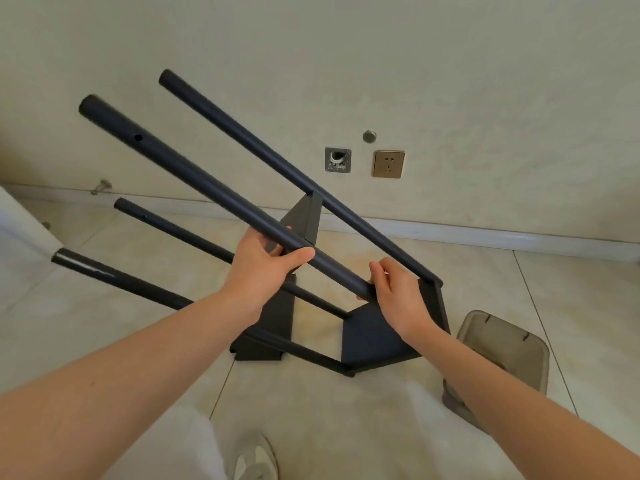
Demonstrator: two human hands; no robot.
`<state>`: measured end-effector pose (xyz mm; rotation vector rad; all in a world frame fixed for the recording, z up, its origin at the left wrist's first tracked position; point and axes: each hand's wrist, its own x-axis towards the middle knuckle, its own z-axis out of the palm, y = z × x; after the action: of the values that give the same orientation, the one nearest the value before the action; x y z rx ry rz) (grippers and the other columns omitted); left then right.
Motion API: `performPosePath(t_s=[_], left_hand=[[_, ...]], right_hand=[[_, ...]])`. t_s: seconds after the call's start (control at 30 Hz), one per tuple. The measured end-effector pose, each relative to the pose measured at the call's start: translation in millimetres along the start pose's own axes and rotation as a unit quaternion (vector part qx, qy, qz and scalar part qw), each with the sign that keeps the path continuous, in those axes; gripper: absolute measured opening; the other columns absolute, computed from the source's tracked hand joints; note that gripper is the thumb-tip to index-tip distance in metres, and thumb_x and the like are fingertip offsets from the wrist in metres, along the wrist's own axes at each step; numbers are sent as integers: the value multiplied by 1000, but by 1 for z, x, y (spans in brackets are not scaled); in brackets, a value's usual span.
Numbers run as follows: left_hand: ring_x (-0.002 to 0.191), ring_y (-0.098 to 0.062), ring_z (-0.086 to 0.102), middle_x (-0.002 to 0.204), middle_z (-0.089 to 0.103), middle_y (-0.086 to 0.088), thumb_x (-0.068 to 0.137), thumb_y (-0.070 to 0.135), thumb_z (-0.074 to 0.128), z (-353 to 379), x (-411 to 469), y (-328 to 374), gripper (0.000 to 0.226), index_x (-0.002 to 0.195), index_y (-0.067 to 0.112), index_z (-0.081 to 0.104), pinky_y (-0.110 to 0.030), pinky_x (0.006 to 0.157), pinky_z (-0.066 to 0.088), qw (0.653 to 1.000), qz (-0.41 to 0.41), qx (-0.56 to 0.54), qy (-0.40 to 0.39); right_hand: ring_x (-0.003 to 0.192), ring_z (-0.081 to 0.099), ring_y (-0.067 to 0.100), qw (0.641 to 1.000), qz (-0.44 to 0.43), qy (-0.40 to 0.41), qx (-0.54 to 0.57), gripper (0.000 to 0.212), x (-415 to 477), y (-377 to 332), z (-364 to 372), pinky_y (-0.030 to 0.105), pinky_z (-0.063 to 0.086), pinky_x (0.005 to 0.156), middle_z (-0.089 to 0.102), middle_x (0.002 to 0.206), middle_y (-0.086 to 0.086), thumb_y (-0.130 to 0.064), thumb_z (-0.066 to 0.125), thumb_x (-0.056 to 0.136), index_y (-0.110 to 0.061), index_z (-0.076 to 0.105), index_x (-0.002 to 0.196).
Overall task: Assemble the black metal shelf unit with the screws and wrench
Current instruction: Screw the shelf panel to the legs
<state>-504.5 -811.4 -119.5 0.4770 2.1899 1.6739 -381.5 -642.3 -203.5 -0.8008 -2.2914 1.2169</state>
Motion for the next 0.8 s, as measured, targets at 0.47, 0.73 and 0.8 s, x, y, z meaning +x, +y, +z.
performPosePath(t_s=[0.47, 0.73, 0.8], left_hand=[[128, -21, 55, 124, 67, 10, 82, 24, 82, -18, -55, -90, 56, 127, 35, 50, -54, 119, 31, 970, -162, -165, 71], [127, -21, 56, 118, 67, 13, 80, 25, 83, -10, -72, -122, 62, 131, 32, 49, -55, 118, 33, 958, -199, -194, 73], [126, -21, 58, 119, 69, 10, 81, 23, 81, -9, -76, -128, 63, 134, 28, 48, -54, 118, 34, 954, -208, -207, 65]], right_hand=[[72, 65, 9, 990, -37, -93, -102, 16, -22, 1, 13, 12, 44, 59, 66, 81, -2, -39, 39, 103, -32, 42, 90], [72, 67, 10, 980, -44, -119, -150, 18, -34, 14, 13, 13, 46, 62, 67, 81, -2, -40, 38, 102, -27, 45, 92], [73, 67, 10, 977, -46, -129, -161, 19, -36, 17, 12, 16, 49, 65, 68, 82, 0, -39, 38, 102, -24, 47, 94]])
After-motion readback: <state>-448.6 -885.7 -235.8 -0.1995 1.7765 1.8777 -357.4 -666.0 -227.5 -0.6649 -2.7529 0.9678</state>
